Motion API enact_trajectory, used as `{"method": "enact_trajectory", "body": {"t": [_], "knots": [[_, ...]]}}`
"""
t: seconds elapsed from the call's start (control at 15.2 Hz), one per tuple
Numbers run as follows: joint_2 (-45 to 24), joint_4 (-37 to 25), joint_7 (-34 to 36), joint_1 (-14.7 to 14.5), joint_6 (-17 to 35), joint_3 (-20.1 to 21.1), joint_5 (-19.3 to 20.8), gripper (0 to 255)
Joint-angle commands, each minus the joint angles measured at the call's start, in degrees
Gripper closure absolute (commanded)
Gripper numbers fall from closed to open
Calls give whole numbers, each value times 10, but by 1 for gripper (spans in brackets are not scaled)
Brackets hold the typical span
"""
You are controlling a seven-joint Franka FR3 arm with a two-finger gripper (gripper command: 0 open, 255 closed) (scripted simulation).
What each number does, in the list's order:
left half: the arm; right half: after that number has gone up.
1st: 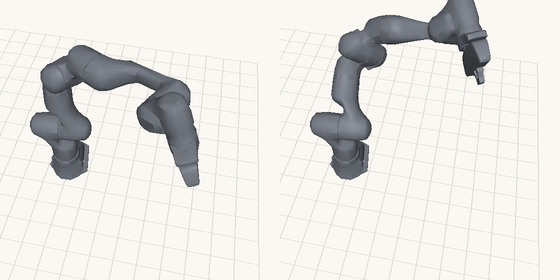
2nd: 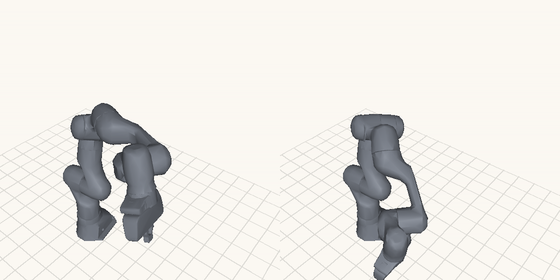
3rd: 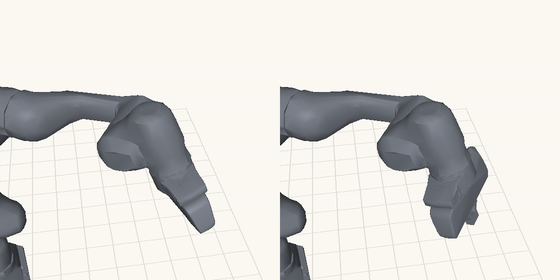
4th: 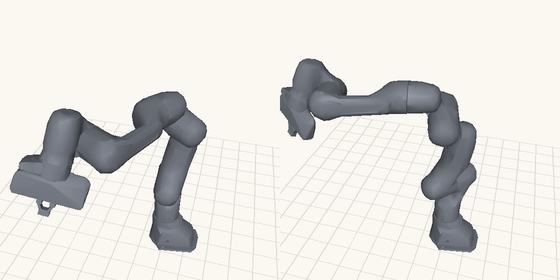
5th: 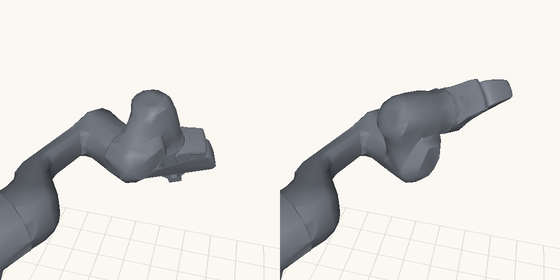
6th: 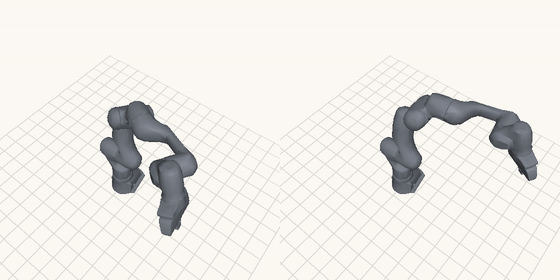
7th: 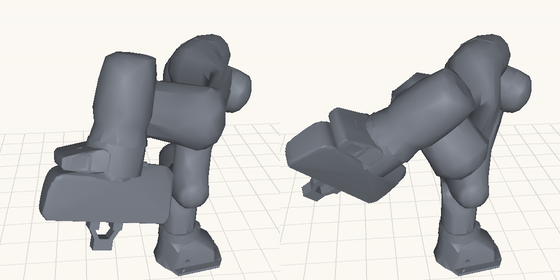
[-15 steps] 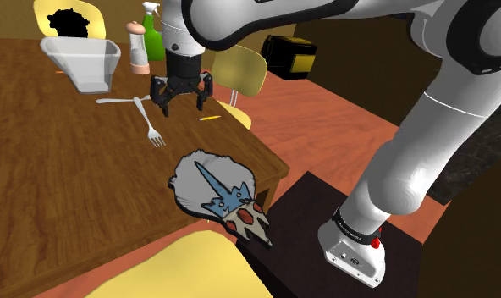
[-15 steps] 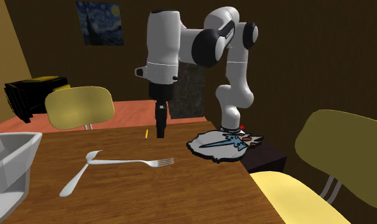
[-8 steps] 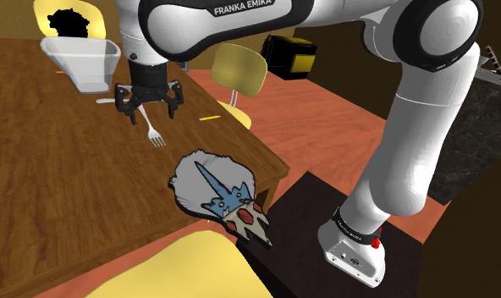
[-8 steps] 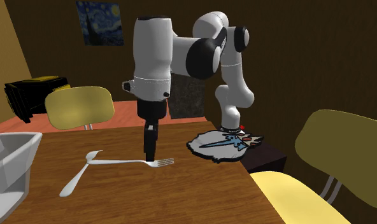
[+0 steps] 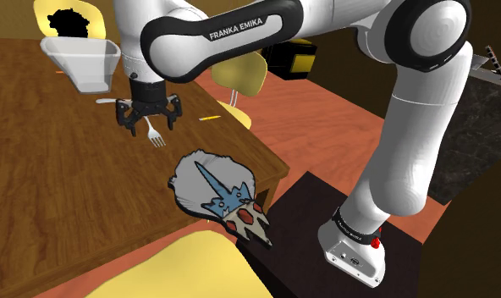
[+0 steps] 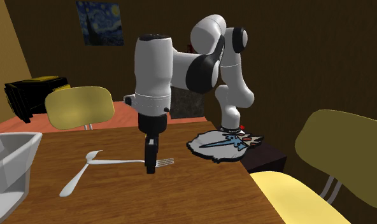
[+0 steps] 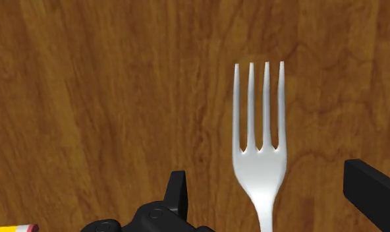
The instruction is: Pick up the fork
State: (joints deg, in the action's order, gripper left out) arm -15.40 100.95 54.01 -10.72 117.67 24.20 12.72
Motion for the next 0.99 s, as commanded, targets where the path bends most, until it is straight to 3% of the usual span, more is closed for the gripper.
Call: {"method": "enact_trajectory", "body": {"t": [0.0,0.59,0.92], "knots": [[0,2,0,0,3,0,0,255],[-1,2,1,0,3,0,1,255],[10,-23,-7,1,-31,2,-7,255]]}}
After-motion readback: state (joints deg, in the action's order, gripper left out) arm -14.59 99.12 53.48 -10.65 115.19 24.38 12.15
